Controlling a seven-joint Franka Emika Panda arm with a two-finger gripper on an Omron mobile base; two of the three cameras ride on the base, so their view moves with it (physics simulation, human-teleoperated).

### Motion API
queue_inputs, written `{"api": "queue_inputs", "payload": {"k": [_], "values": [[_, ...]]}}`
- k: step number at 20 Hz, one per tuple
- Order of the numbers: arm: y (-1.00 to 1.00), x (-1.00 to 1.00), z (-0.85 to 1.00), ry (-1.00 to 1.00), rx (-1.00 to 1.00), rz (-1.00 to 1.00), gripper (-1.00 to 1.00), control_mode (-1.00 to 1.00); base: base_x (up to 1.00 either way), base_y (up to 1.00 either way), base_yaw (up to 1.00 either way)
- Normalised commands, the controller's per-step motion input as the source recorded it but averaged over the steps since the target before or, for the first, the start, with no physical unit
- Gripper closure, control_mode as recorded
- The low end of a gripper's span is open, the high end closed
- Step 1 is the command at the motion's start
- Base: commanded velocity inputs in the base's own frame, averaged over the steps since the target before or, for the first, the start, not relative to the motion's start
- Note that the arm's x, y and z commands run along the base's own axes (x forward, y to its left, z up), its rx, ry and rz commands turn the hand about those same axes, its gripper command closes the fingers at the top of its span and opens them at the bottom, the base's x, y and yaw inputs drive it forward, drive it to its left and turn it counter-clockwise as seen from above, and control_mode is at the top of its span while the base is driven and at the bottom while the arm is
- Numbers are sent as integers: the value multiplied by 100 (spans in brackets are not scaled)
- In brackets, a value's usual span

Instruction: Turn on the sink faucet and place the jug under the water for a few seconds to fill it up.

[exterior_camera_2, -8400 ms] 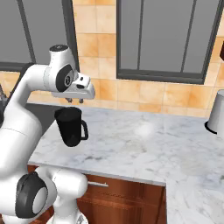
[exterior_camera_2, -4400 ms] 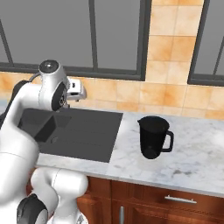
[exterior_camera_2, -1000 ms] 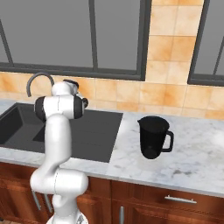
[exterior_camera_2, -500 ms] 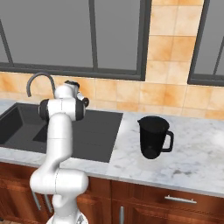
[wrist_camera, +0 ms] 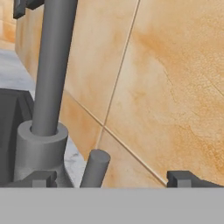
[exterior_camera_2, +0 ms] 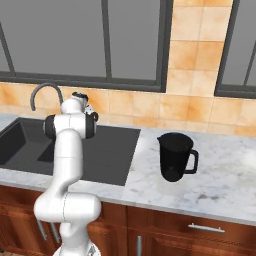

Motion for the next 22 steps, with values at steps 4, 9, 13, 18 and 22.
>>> {"api": "queue_inputs", "payload": {"k": [4, 9, 13, 18, 22], "values": [[15, 7, -12, 0, 0, 0, -100, -100, 0, 0, 0], [23, 5, -13, 0, 0, 0, 100, -100, 0, 0, 0], [22, 6, -5, 0, 0, -1, 100, -100, 0, 0, 0], [14, 9, 0, 0, 0, -8, 100, -100, 0, 0, 0], [1, 3, 0, 0, 0, -22, 100, -100, 0, 0, 0]]}}
